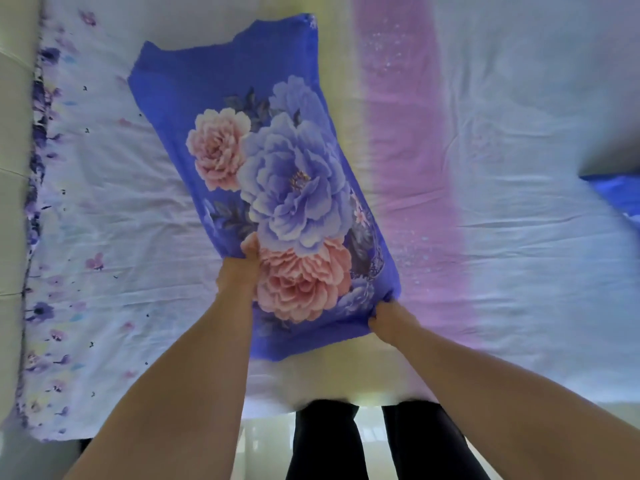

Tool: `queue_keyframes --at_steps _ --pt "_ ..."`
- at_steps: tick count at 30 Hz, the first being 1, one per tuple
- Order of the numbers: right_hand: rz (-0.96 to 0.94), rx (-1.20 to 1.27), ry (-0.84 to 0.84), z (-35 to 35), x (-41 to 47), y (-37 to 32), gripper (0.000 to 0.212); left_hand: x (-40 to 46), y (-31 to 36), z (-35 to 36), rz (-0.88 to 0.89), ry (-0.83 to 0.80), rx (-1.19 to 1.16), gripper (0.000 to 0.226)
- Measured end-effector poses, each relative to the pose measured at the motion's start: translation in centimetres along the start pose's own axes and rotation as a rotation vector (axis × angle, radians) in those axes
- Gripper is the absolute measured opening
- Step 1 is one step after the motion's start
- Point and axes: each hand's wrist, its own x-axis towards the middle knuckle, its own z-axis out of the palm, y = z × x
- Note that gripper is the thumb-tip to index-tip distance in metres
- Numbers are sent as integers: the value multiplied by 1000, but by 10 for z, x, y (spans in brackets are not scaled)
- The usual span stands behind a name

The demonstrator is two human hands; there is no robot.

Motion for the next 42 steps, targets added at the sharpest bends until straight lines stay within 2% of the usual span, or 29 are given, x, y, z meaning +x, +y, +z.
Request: queue_keyframes --at_steps 2,4,7,8,11,12,13,15,16,17,18,20,22,26,31,34,35,36,38,40,42 --pt "143 245 244 -20 1 -17 43 -7 8 -5 67 23 62 60" --pt "158 510 362 -40 19 -34 58 -16 19 -9 95 39 33 50" --pt "110 782 214 -59 35 -54 100 -39 27 -9 166 81 -172 45" --pt "108 843 154 -64 33 -56 98 -52 30 -9 187 102 -222 43" --pt "-1 869 64 -73 23 -46 55 -97 51 -6 257 179 -312 40" --pt "-27 871 59 -76 16 -38 47 -117 62 -1 295 205 -330 39" --pt "-25 893 31 -78 12 -32 54 -134 73 3 339 236 -342 39" --pt "13 988 -76 -78 7 -25 90 -162 91 13 443 288 -360 38" --pt "24 1070 -137 -80 7 -13 100 -181 103 22 511 303 -370 37" --pt "38 1158 -205 -86 0 -4 96 -201 114 30 580 314 -376 37" --pt "59 1228 -233 -95 -12 5 79 -221 126 39 639 317 -375 37" --pt "61 1352 -196 -120 -36 29 47 -261 150 59 742 314 -360 35" --pt "27 1414 -90 -150 -49 67 36 -304 177 82 803 283 -369 35" --pt "5 1419 233 -253 -68 170 26 -385 247 144 885 189 -473 34" --pt "1 1238 811 -407 -89 288 23 -497 366 221 1006 -25 -579 31" --pt "-79 1085 1061 -508 -90 339 21 -534 432 255 1179 -68 -513 15" --pt "-87 1009 1088 -536 -84 355 19 -537 447 266 1243 -107 -428 19" --pt "-80 935 1078 -557 -79 370 21 -535 455 278 1303 -135 -319 38" --pt "5 826 957 -579 -67 397 46 -526 453 300 1368 -126 -156 65" --pt "48 797 787 -571 -59 410 74 -514 429 317 1353 -70 -73 69" --pt "22 795 616 -542 -58 404 80 -497 389 328 1252 -51 -20 67"
